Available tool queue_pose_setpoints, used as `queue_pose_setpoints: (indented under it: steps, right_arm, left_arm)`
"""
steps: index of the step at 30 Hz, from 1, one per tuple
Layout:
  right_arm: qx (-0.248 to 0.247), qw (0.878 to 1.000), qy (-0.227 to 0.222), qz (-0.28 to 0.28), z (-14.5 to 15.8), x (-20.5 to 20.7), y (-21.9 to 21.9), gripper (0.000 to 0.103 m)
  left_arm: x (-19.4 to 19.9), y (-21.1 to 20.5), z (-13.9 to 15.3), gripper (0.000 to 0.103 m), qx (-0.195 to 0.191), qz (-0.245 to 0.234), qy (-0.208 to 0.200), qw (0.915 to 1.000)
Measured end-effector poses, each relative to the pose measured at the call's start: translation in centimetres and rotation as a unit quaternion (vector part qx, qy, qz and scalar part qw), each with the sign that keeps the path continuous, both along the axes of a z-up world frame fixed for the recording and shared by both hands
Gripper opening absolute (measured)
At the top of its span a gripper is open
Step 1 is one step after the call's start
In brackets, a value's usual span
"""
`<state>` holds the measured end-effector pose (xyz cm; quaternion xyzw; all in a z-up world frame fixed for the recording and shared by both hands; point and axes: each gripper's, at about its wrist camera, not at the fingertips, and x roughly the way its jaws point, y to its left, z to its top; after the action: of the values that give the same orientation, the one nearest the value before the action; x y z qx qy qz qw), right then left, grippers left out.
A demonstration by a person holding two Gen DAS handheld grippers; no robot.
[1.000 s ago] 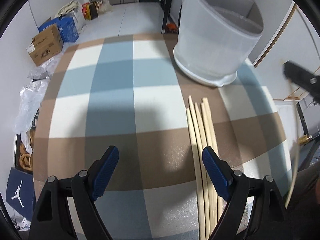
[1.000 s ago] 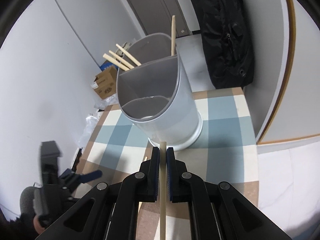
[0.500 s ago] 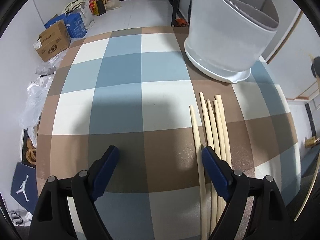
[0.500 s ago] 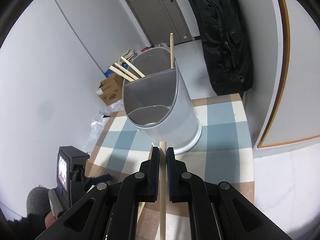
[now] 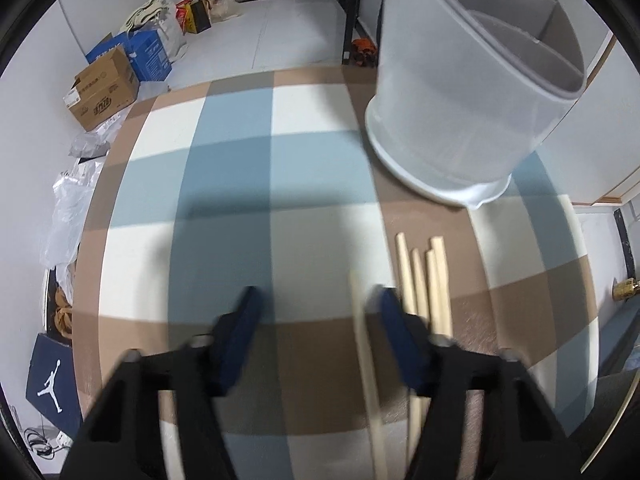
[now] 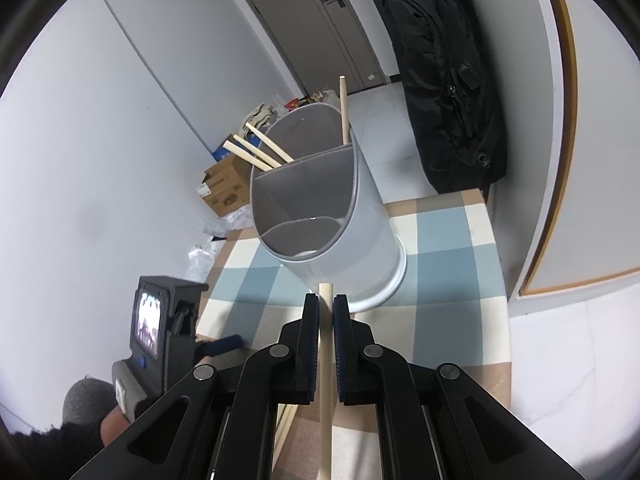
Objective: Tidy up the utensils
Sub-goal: 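Lift the chopstick with the right gripper while the left gripper grasps another chopstick, then raise both held chopsticks over the holder and release them inside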
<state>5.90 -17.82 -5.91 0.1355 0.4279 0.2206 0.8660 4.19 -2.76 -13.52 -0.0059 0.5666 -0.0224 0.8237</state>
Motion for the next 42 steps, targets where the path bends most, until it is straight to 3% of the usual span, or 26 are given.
queue_pose_setpoints:
  steps: [1,2,3,4,8,12,21,27,35,42]
  right_arm:
    - [0.001,1.0,0.001,0.0,0.0,0.1,0.0,0.006]
    - [0.002,1.0,0.001,-0.001,0.1,0.1,-0.1,0.006]
    - [0.003,1.0,0.001,-0.001,0.1,0.1,-0.1,0.006]
    - [0.003,1.0,0.001,-0.001,0.2,0.1,-0.1,0.006]
    - [0.006,1.0,-0.001,-0.002,0.3,0.2,-0.1,0.006]
    - [0.008,1.0,-0.011,-0.005,0.6,0.1,-0.2,0.006]
    - [0.035,0.996,-0.081,-0.023,3.3,-0.7,-0.9,0.006]
    - [0.042,0.985,-0.165,-0.014,7.0,-1.5,-0.1,0.006]
    - [0.044,0.978,-0.205,-0.02,9.6,-0.5,0.3,0.006]
    - [0.04,0.967,-0.251,-0.029,12.7,2.5,0.7,0.006]
  left_arm:
    - [0.0,0.0,0.0,0.022,-0.003,-0.003,-0.001,1.0]
    - [0.0,0.0,0.0,0.017,-0.007,-0.005,-0.002,1.0]
    - [0.0,-0.1,0.1,0.005,-0.011,-0.009,-0.002,0.9999]
    - [0.0,0.0,0.0,0.001,-0.02,-0.013,-0.003,0.9997]
    - [-0.1,1.2,0.2,0.0,-0.031,0.006,-0.019,0.9993]
    - [-0.7,2.5,2.3,0.0,-0.053,0.035,-0.056,0.9964]
    - [-2.8,3.9,9.3,0.0,-0.107,0.063,-0.169,0.9777]
    - [-1.7,4.6,11.5,0.0,-0.128,0.048,-0.219,0.9662]
    - [-1.9,4.3,14.5,0.0,-0.136,0.018,-0.253,0.9576]
    - [-0.2,4.2,19.0,0.0,-0.158,0.004,-0.293,0.943]
